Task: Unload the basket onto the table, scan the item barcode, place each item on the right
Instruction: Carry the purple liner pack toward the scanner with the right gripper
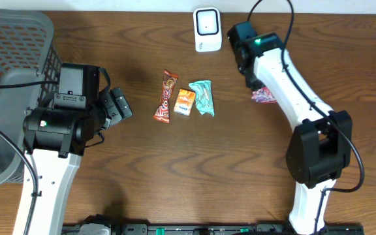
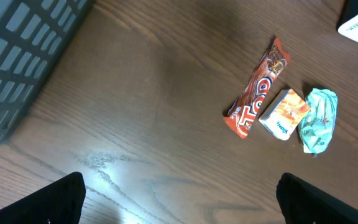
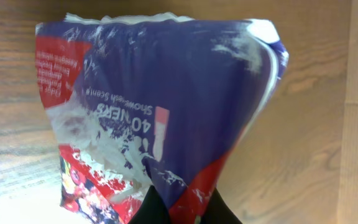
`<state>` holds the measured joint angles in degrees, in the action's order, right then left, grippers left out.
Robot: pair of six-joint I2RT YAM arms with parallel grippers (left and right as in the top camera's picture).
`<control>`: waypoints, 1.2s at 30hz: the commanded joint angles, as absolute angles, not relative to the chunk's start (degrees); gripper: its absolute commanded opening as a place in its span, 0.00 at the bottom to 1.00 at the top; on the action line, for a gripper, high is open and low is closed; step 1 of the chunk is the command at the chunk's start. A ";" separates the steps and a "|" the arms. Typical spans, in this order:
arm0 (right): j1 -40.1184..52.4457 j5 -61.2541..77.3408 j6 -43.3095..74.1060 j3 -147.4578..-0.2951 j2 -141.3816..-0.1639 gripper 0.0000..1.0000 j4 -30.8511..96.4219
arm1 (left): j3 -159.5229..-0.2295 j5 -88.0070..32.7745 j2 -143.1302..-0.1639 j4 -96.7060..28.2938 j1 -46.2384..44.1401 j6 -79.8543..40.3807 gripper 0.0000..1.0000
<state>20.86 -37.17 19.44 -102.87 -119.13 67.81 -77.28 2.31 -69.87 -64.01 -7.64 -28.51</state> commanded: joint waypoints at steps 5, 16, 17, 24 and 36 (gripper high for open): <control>27.94 -40.36 20.97 -98.87 -119.17 0.25 63.05 | -77.87 3.07 -69.49 -64.01 -7.40 -28.80 0.98; 35.14 -23.29 20.95 -97.95 -119.15 0.59 55.13 | -77.87 3.07 -69.49 -64.01 -7.40 -28.80 0.98; 35.29 -21.43 20.97 -98.19 -119.15 0.59 54.54 | -77.87 3.07 -69.49 -64.01 -7.40 -28.82 0.98; 34.06 -13.91 20.93 -104.86 -119.13 0.61 57.32 | -77.87 3.05 -69.49 -64.01 -7.40 -28.82 0.98; 27.99 -8.95 16.62 -115.35 -119.15 0.83 65.60 | -77.87 3.07 -69.49 -64.01 -7.40 -28.80 0.98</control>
<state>29.82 -9.76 18.26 -114.48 -119.20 64.75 -77.28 2.31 -69.87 -64.03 -7.64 -28.51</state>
